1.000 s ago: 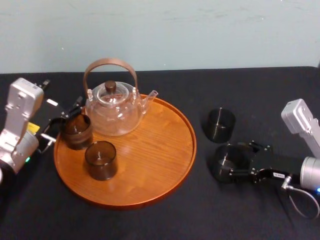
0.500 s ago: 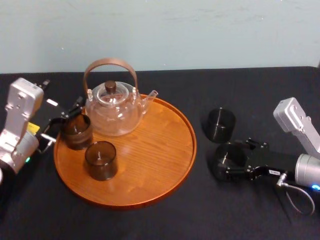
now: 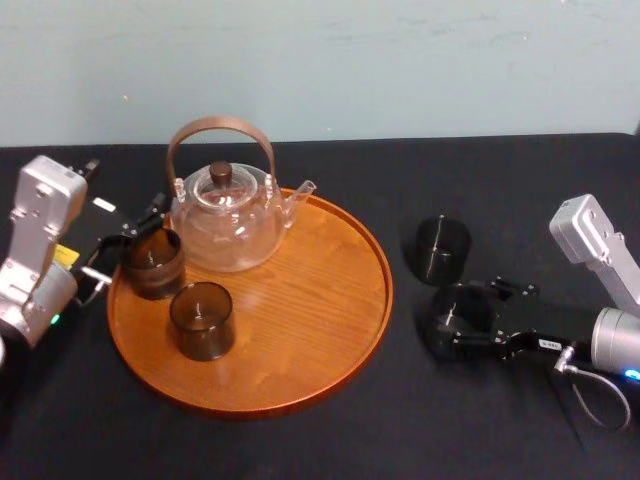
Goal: Pick up the glass from the table and place it on the tray.
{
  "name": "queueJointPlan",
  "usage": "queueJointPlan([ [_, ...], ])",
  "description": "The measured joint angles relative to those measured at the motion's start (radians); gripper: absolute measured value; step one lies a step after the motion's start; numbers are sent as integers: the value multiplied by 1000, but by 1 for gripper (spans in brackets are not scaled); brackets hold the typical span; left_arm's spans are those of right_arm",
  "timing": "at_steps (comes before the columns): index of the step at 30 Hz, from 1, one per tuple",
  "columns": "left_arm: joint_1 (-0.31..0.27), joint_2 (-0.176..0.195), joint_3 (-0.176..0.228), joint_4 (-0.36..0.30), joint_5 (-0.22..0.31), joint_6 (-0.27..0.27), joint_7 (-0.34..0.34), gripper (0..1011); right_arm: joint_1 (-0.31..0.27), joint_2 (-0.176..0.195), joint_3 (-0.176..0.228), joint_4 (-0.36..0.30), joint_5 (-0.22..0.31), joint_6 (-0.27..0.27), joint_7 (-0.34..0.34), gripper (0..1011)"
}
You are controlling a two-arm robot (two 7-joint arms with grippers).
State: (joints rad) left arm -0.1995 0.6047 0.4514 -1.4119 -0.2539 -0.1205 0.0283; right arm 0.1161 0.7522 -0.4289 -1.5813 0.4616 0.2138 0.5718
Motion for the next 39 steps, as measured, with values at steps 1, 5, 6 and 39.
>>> queueJointPlan([
  [1, 0, 0, 0, 0, 0, 0, 0, 1001, 0, 0, 0, 0, 0, 0, 0, 902],
  [5, 0, 0, 0, 0, 0, 0, 0, 1001, 0, 0, 0, 0, 1, 0, 0, 900],
  [6, 0, 0, 0, 0, 0, 0, 0, 1001, 0, 0, 1, 0, 1, 0, 1, 900],
  [39, 0, 0, 0, 0, 0, 0, 0, 1001, 86, -10, -17, -20, 3, -31, 57, 900],
])
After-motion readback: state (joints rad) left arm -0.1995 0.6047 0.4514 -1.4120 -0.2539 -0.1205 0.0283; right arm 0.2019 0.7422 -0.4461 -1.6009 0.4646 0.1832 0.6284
